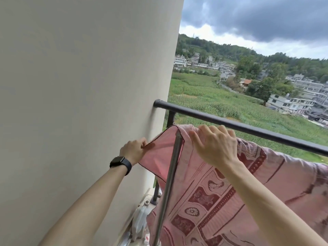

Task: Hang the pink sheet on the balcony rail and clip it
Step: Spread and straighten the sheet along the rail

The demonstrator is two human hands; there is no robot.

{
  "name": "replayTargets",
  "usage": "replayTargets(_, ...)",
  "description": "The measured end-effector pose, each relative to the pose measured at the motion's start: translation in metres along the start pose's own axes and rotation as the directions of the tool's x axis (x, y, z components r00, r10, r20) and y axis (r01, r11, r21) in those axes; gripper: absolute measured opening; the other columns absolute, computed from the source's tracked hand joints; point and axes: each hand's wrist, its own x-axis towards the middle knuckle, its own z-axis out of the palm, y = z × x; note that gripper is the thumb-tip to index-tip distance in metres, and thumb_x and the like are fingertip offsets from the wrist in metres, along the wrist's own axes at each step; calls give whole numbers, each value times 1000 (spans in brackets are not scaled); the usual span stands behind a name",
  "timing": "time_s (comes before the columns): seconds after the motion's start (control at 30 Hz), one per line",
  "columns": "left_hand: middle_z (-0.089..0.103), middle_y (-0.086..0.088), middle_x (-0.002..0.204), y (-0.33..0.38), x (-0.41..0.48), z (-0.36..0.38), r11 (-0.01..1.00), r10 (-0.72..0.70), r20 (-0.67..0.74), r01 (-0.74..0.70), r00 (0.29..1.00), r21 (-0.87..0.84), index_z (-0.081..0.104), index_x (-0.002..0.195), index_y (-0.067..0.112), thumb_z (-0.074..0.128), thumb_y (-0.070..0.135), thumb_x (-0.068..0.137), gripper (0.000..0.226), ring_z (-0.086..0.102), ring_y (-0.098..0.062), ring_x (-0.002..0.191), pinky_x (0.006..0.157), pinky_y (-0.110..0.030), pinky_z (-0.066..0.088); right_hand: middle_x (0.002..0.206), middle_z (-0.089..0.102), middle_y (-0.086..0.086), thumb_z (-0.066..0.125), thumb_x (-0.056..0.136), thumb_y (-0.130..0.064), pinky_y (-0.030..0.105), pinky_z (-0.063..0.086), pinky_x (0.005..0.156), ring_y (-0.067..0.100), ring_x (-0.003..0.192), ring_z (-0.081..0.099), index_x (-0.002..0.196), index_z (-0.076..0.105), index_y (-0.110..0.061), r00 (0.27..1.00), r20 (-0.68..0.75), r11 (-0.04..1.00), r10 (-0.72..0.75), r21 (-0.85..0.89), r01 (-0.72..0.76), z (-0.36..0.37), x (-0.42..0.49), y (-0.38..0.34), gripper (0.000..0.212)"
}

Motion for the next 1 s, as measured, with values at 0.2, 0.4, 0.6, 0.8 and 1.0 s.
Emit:
replayTargets(0.2, 65, 4, 90, 21, 20, -30, 792, -362, -248, 157, 898, -590, 57, 90, 23, 64, 50, 88, 28, 60, -23, 86, 72, -30, 43, 99, 69, 2, 27, 95, -69, 42, 33, 91, 26, 91, 60, 109, 64, -26, 996, -85, 995, 32, -93, -40, 10, -21, 31, 58)
replayTargets(0.4, 48, 1, 58, 45, -26, 28, 836, -125, 144, 182, 982, -518, 44, 62, 18, 31, 61, 79, 48, 44, -22, 60, 57, -32, 32, 123, 54, 15, 66, 89, -34, 50, 30, 105, 33, 116, 48, 115, 60, -9, 903, -405, 989, 141, 92, -114, 25, -69, 30, 37)
replayTargets(0.6, 69, 16, 101, 38, -49, 51, 778, -62, 135, 133, 989, -613, 57, 121, 48, 40, 61, 93, 35, 63, -9, 93, 76, -27, 48, 114, 59, -15, 43, 82, -81, 34, 53, 81, 11, 106, 59, 127, 50, -30, 926, 361, 879, 113, 397, -262, 58, -124, -45, 68)
replayTargets(0.8, 67, 1, 84, 3, -79, 95, 859, -194, 93, 215, 977, -464, 54, 88, 24, 52, 34, 99, 15, 61, -25, 78, 61, -29, 39, 110, 57, -7, 39, 93, -66, 36, 49, 82, 23, 99, 61, 112, 56, -28, 821, 550, 864, 153, 328, -381, 103, -118, -92, 46)
replayTargets(1.0, 60, -6, 83, -38, -88, 83, 919, -265, -100, 220, 959, -327, 56, 93, 10, 41, 31, 103, 28, 49, -27, 73, 62, -34, 33, 75, 60, -3, 40, 102, -28, 36, 53, 57, 20, 62, 60, 98, 52, -19, 877, 396, 718, 274, 522, -460, 123, -135, -54, 16)
